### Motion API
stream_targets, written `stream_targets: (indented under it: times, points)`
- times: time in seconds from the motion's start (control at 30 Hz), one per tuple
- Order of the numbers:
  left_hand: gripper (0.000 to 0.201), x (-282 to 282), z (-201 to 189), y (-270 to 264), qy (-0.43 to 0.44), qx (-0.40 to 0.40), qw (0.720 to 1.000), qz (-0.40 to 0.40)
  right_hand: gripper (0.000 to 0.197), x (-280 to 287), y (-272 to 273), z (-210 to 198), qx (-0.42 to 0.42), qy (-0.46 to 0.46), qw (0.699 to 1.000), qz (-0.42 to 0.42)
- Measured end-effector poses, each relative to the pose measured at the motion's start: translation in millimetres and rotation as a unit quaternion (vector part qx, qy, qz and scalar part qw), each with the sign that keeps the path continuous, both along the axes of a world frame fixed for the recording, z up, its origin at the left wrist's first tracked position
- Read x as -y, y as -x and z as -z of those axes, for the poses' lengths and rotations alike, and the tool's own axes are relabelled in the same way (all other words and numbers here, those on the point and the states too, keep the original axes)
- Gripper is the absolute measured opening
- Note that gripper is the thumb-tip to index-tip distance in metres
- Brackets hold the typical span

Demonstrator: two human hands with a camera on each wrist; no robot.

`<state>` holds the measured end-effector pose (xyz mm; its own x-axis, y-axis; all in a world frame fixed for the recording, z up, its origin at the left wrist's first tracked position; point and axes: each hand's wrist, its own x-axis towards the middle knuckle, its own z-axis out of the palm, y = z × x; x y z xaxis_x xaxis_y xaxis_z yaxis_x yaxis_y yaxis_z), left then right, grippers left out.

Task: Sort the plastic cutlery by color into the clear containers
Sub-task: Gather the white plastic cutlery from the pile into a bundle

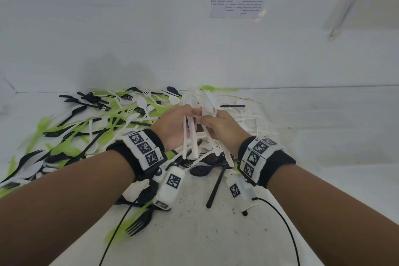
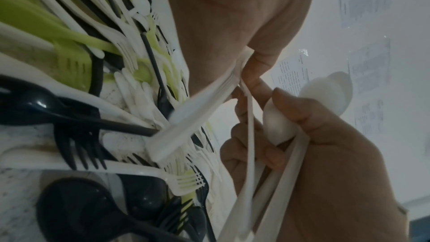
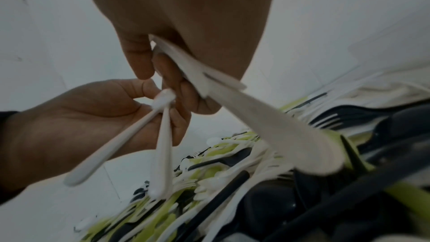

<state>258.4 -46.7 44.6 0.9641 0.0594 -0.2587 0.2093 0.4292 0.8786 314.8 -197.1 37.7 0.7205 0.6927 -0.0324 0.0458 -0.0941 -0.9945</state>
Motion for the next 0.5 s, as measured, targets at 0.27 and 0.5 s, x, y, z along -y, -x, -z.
stream_targets:
  times: [0.27,0.5]
  points:
    - [0.035,4.5,-10.8,-2.5,-0.022,0.011,0.997,0.069,0.032,-5.7,-0.1,7.5,-0.051,-0.046,0.997,0.043]
    - [0.010,-1.6,-0.2,-8.3,-0.049,-0.036,0.997,-0.051,0.037,-6.4,0.2,1.3,-0.070,-0.038,0.994,0.077]
